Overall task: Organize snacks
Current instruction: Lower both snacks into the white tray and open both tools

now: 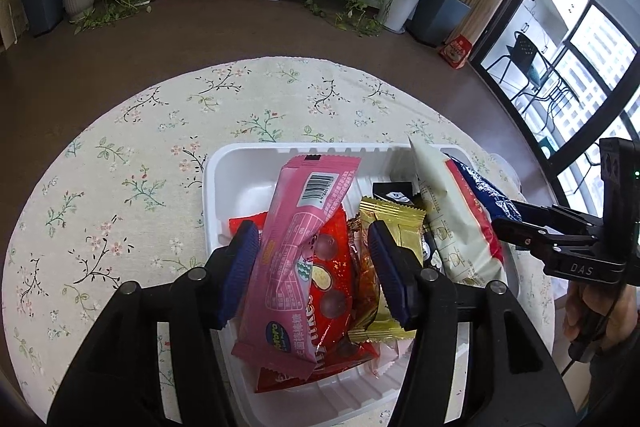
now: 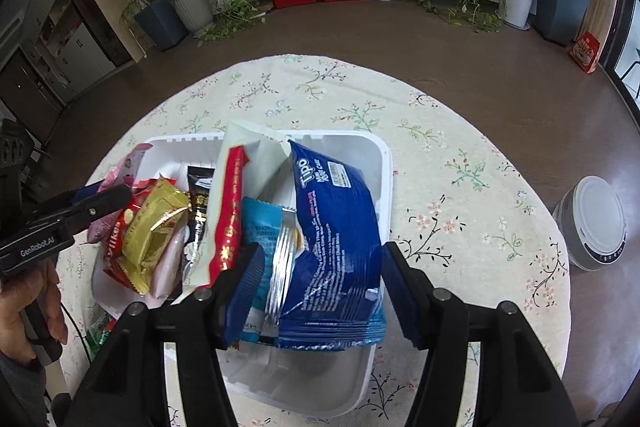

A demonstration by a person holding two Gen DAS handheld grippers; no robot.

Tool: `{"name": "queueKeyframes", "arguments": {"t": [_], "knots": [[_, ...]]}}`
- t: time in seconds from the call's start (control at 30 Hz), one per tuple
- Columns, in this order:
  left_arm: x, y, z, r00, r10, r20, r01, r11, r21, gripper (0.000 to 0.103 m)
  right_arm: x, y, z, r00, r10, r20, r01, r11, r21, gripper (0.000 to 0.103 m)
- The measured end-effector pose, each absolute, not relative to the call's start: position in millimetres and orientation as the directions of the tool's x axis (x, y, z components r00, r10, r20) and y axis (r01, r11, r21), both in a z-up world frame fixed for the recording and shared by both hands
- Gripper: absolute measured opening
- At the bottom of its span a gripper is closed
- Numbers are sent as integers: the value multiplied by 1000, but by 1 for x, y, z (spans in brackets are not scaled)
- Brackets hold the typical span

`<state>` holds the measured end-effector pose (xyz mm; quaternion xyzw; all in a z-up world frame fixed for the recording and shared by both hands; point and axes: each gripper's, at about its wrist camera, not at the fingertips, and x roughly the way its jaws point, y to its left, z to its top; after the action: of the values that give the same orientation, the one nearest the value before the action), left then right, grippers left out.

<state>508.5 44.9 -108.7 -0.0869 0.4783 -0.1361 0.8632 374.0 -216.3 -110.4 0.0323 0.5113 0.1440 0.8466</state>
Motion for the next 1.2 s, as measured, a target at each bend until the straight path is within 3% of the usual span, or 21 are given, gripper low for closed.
{"name": "queueKeyframes", "arguments": {"t": [0.33,0.8,1.1,1.2], "knots": [[503,47,-106,521,-333,-786,152,942,-299,57,372,-239,-117,377,404,-833,-100,912,397,64],[496,50,-101,530,-344,-775,150,938,-313,57,368,-249,-115,391,426,-816,-82,899,430,64],[488,51,-101,532,-349,-772,150,936,-320,62,370,-253,-116,398,435,-808,-77,893,443,66],[487,51,-99,535,-355,-767,152,933,-327,67,369,-254,-115,401,431,-808,-78,895,439,66]]}}
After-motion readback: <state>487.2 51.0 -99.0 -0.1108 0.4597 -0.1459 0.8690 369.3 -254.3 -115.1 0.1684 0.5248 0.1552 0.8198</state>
